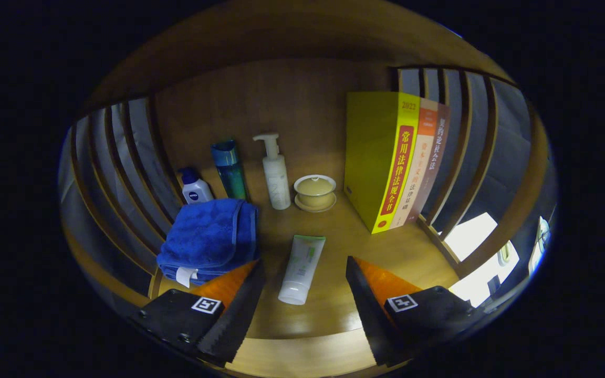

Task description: Pull open the drawer, take out the items inside it, and place them on the countertop above the cabinet.

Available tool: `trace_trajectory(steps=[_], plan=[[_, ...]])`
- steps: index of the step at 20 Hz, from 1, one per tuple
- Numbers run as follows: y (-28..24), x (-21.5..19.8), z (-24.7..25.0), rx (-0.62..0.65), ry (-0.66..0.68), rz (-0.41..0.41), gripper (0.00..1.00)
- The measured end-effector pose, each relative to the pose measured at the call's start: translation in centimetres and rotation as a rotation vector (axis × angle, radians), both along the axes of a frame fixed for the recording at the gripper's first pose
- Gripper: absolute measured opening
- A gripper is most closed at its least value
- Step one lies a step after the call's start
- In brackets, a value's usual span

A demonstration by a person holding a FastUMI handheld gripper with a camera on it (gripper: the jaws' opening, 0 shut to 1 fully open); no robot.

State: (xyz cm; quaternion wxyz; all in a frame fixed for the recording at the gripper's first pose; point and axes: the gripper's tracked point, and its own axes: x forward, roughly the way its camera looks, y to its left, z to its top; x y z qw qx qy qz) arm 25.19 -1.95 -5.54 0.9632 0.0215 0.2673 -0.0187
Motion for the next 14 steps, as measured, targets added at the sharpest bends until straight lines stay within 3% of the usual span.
trace_trajectory(steps=[7, 14], plan=[[-0.1, -4.6, 2.7, 0.038, -0.11, 0.012, 0.99], [0.1, -9.8, 4.4, -0.017, -0.255, 0.051, 0.97]])
